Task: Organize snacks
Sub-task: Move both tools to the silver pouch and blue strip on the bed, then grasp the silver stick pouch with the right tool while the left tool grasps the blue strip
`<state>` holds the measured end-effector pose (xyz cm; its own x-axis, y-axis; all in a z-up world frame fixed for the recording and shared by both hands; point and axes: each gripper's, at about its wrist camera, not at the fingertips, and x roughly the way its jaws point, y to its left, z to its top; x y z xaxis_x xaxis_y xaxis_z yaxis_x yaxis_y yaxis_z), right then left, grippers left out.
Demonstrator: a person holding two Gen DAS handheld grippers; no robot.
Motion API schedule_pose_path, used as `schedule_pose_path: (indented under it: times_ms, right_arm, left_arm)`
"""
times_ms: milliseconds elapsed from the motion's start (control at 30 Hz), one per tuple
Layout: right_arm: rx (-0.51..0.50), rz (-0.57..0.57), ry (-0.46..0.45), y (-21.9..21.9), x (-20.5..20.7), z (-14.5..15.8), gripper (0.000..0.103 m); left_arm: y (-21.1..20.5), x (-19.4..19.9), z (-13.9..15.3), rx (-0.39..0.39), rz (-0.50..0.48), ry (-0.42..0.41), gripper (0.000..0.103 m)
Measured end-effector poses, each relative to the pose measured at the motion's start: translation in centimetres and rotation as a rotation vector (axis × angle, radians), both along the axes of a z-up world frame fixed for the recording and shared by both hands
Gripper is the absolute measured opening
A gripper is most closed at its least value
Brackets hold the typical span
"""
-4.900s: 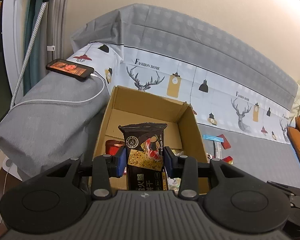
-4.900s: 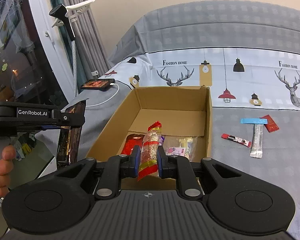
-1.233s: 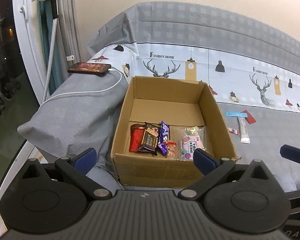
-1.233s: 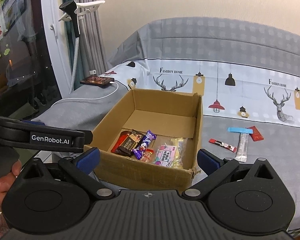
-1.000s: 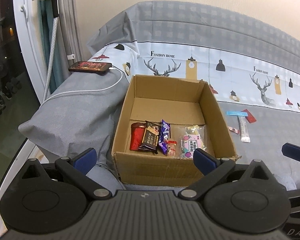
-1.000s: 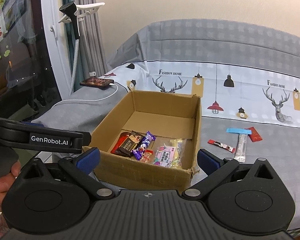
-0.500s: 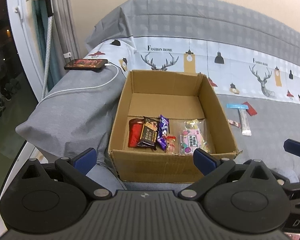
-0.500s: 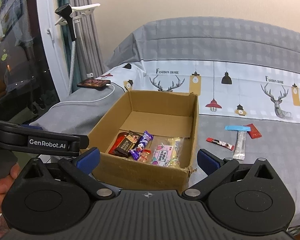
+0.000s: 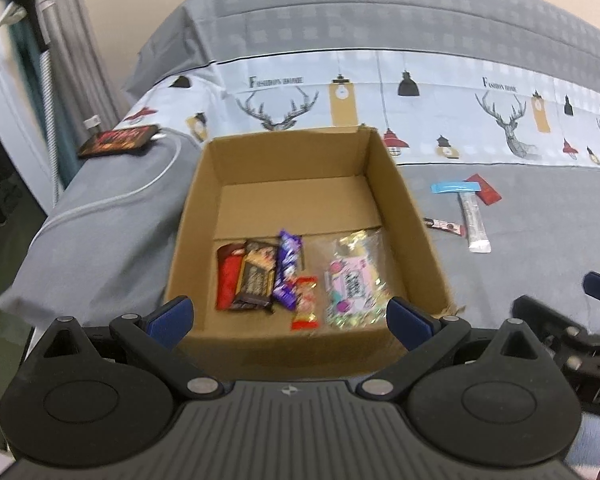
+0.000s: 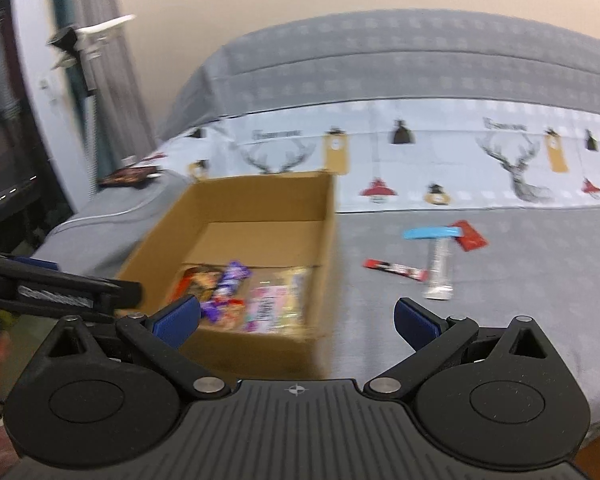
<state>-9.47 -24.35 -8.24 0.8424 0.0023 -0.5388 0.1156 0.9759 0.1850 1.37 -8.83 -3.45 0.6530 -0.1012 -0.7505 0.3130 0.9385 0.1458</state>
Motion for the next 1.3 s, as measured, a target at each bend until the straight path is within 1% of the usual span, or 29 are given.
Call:
schedule_pose_path:
  times_ms: [200,267,367,433,533,633,700,767,867,900,933,1000,1067,1100,1133,1167,1200,1233,1300]
  right_arm:
    - [0.05,-0.181,0.028,-6.8,0.9,-2.0,0.103]
    - [0.06,-0.229,0.039,-9.0,1.3,-2.9,0.103]
    - [0.045,-0.278,0.065,-11.9,2.9,-4.6,0.103]
    - [0.061,-0.299,0.079,-14.1,4.8,-6.0,0.103]
    - [0.099,-0.318,0.105,-17.0,8.6,-8.7,0.103]
    - [0.078,-0.325,0.149,-18.8,13.1,-11.4,0.103]
    - [0.055,-0.317,0.162,-19.5,15.9,-13.0,0.103]
    - [0.055,-0.31,0.2,-20.1,18.8,-14.8,0.103]
    - [0.096,-0.329,0.245,-20.9,22.7,-17.1,0.103]
    - [0.104,-0.332,0.25,-21.0,23.6,-17.7,0.103]
    - [0.103,-0.335,0.25,-21.1,24.6,-18.2,0.103]
    - [0.062,-0.347,0.26,-21.0,26.1,-19.1,0.103]
    - [-0.021,-0.347,0.258,-20.6,26.9,-19.6,0.101]
    - [-0.054,-0.337,0.25,-20.3,27.0,-19.8,0.091]
    - [-0.088,-0.317,0.23,-20.0,26.7,-19.9,0.074]
    - [-0.102,-0.293,0.205,-20.0,26.2,-19.8,0.062]
    - [-0.106,-0.264,0.184,-20.0,25.7,-19.7,0.039]
    - [-0.117,-0.249,0.186,-20.2,25.1,-19.5,0.033]
    - [-0.113,-0.263,0.205,-21.2,24.0,-19.1,0.032]
  left_arm:
    - [-5.8,3.8,-0.2,0.018,-0.068,0.031,0.103]
    - [-7.7,5.5,-0.4,0.019,-0.08,0.052,0.103]
    - [-9.9,8.0,-0.4,0.01,-0.074,0.065,0.103]
    - [-11.3,9.7,-0.3,0.016,-0.073,0.057,0.103]
    - [-13.1,12.6,-0.1,0.04,-0.063,0.02,0.103]
    - [-15.2,15.5,-0.3,0.062,-0.075,0.001,0.103]
    - [-16.9,17.1,-0.7,0.08,-0.092,-0.003,0.103]
    - [-18.6,18.8,-1.4,0.081,-0.115,0.022,0.103]
    - [-20.9,21.1,-3.0,0.059,-0.147,0.089,0.103]
    - [-21.9,21.9,-3.8,0.062,-0.166,0.1,0.103]
    - [-23.0,22.7,-4.6,0.08,-0.185,0.11,0.103]
    - [-24.8,23.9,-6.4,0.118,-0.215,0.13,0.103]
    - [-26.3,24.9,-8.0,0.146,-0.216,0.144,0.103]
    - [-26.8,25.2,-8.7,0.148,-0.221,0.141,0.103]
    - [-27.3,25.4,-9.4,0.154,-0.226,0.136,0.103]
    - [-27.9,25.5,-10.0,0.162,-0.233,0.13,0.103]
    - [-28.5,25.7,-10.5,0.164,-0.251,0.127,0.103]
    - [-29.0,25.8,-11.0,0.163,-0.274,0.127,0.103]
    - [-30.4,25.8,-12.4,0.154,-0.333,0.136,0.103]
